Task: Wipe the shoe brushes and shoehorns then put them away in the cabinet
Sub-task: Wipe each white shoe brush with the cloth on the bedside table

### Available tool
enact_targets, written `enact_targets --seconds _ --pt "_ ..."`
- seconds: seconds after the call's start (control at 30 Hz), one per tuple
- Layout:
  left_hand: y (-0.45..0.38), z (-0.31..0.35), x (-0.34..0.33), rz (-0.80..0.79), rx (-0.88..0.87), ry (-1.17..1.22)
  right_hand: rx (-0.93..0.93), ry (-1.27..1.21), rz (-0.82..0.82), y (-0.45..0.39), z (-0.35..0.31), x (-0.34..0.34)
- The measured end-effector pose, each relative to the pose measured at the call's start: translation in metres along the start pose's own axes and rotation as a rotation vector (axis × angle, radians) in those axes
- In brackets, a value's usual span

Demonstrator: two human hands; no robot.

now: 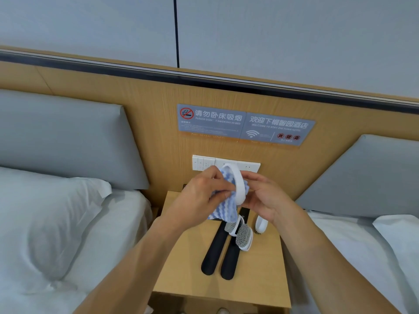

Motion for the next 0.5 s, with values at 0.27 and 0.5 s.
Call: enact_targets --seconds 0.27,0.5 --pt "-0.006 -0.005 0.013 0.08 0.006 -0.115 -0.07 -0.026 -0.01 0.0 0.011 -0.004" --pt "0.003 0.003 0.003 -0.045 -0.035 0.019 -0.102 -0.092 0.057 -0.003 0.008 -0.002"
Point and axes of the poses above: each hand's wrist, its own y-axis away from the middle knuckle, its own x-axis out of the back of the hand, z = x × y, the point moved 9 cm from there along -y, towards the middle knuckle, and after that the axes turned 3 degrees about z, right-handed, at the moved point
